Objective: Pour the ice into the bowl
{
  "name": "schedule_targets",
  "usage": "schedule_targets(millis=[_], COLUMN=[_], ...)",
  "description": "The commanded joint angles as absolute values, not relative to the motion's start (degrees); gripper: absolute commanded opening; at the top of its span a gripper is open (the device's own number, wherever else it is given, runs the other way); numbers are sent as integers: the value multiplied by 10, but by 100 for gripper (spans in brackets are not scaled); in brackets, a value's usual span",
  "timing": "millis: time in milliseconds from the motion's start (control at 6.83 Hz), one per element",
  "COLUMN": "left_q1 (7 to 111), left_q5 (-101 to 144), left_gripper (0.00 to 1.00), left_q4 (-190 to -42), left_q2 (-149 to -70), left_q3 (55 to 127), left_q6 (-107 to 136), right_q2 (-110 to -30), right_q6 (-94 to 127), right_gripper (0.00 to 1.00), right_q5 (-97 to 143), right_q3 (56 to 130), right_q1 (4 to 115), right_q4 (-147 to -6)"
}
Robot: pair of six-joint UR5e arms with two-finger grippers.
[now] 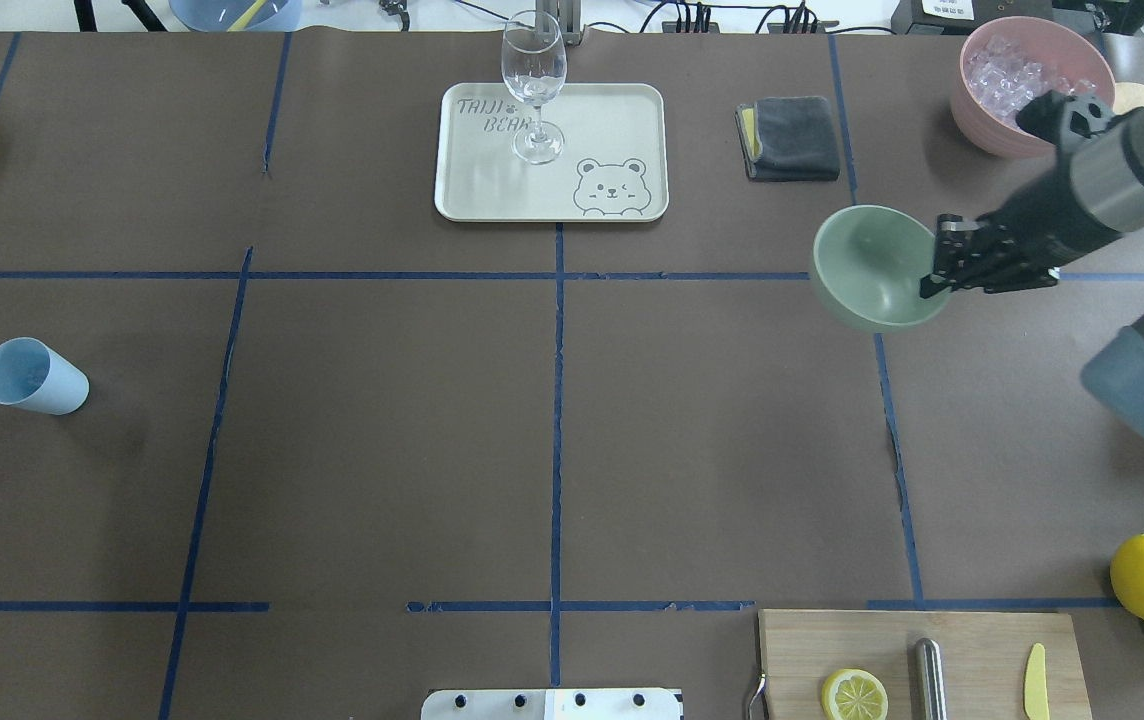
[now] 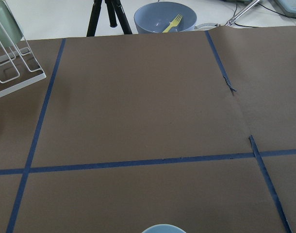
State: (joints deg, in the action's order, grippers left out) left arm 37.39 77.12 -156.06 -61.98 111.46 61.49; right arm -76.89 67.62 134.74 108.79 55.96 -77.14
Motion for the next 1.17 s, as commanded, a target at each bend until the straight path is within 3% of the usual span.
schedule_targets(millis=[0, 293, 1025], left_q1=[247, 187, 178], left_q5=[617, 544, 425], left_gripper=[100, 100, 97], left_q4=[-1603, -1600, -1598], left_q2=[-624, -666, -769], left_q3=[1036, 991, 874], left_q6=[711, 763, 762], right_q2=[-639, -572, -472], right_q6=[809, 825, 853], right_gripper=[0, 0, 0], right_q5=[1291, 1208, 1153], right_q3=[1091, 1077, 971], right_q1=[460, 388, 331], right_q4=[-846, -894, -891])
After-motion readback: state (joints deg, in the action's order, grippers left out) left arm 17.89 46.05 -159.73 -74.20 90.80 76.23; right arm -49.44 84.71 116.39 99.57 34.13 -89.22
